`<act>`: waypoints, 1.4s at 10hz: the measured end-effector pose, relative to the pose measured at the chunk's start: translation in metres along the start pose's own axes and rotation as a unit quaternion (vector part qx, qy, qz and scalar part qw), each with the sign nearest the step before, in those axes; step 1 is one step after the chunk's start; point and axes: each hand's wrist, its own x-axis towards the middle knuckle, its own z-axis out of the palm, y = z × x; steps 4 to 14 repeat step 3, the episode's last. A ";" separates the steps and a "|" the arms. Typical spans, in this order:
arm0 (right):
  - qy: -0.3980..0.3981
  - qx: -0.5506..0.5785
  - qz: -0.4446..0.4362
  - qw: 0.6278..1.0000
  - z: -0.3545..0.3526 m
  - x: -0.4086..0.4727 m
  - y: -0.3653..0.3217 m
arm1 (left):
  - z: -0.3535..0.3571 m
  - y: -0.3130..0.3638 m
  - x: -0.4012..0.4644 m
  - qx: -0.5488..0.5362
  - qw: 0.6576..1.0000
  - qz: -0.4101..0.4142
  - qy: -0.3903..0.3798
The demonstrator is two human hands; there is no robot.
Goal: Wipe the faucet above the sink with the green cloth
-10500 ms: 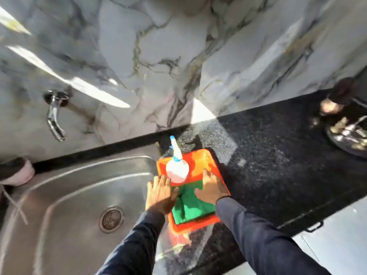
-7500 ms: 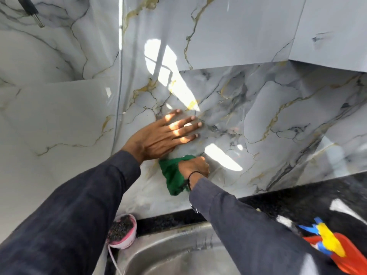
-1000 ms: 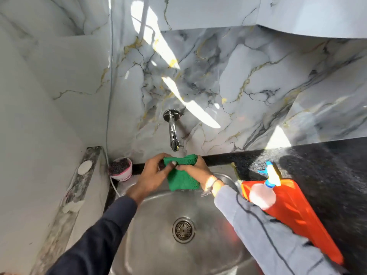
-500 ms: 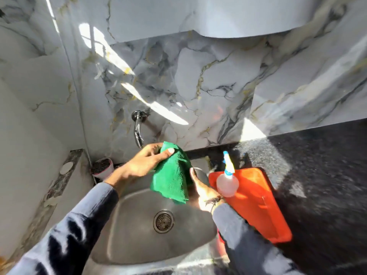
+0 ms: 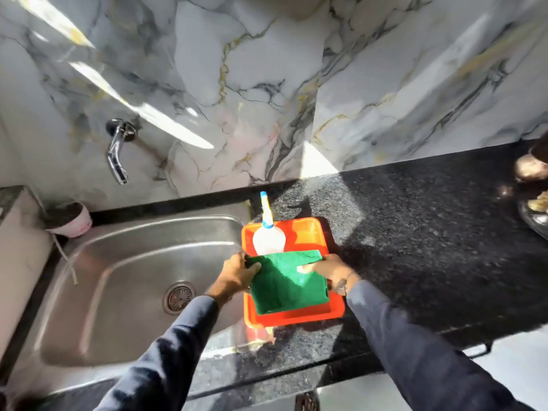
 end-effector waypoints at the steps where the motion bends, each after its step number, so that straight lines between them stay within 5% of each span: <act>1: 0.049 -0.121 0.009 0.991 -0.001 0.007 0.008 | 0.032 0.004 0.000 0.076 0.997 0.025 0.009; 3: 0.196 -0.286 -0.056 0.936 0.008 0.005 0.004 | 0.041 0.000 0.002 0.151 0.982 0.099 0.048; 14: 0.196 -0.286 -0.056 0.936 0.008 0.005 0.004 | 0.041 0.000 0.002 0.151 0.982 0.099 0.048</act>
